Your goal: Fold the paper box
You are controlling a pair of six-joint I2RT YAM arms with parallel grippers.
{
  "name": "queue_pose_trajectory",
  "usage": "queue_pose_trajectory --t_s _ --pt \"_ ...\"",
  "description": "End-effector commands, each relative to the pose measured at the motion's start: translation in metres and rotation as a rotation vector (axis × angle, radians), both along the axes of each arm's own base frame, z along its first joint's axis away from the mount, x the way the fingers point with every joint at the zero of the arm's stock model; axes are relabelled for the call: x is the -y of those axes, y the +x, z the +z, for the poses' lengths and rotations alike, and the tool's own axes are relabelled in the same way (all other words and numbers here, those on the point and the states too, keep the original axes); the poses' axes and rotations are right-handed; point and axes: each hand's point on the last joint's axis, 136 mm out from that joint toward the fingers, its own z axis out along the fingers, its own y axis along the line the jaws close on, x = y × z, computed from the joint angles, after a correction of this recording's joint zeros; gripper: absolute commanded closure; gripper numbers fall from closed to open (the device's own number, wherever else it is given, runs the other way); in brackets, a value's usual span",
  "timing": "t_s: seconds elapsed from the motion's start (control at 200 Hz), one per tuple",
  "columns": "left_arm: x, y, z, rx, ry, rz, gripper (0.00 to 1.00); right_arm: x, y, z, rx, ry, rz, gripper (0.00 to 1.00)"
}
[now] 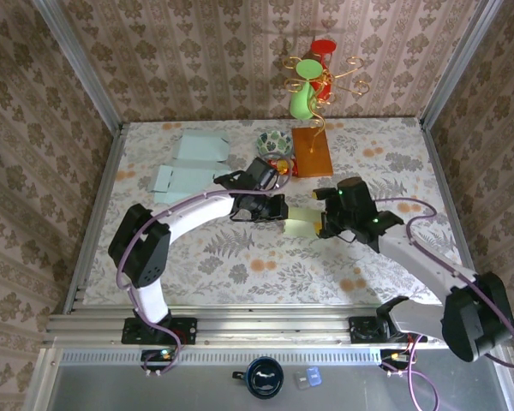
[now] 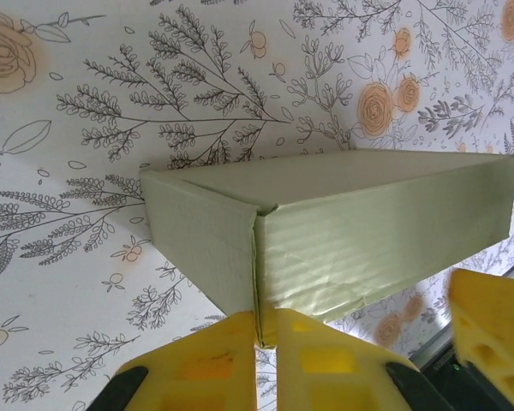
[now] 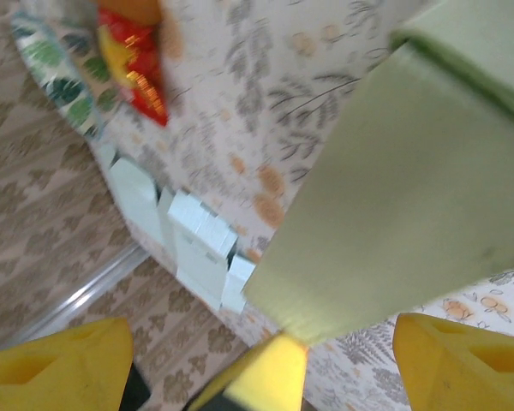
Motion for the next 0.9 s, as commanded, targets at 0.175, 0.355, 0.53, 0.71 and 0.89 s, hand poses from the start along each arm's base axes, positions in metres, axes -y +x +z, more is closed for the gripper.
queue_pose_trajectory --t_s 0.175,0.355,0.53,0.71,0.89 --pt "-0.009 -0.021 -0.023 0.061 0.102 -0.055 0.88 -0.005 -0.006 -0.022 -0.138 0.029 -0.029 0.21" --pt "-0.007 -0.029 -0.024 0.147 0.095 -0.108 0.88 0.004 -0.015 -0.037 -0.135 -0.002 -0.012 0.23" --pt "0.001 -0.038 -0.031 0.204 0.077 -0.163 0.87 0.009 -0.011 -0.039 -0.032 -0.033 0.067 0.34" --pt "0.013 -0.039 -0.036 0.202 0.059 -0.19 0.85 0.013 -0.023 -0.035 0.021 -0.083 0.163 0.32" --pt "0.015 -0.042 -0.025 0.185 0.036 -0.194 0.82 0.026 -0.05 -0.048 -0.018 -0.092 0.166 0.24"
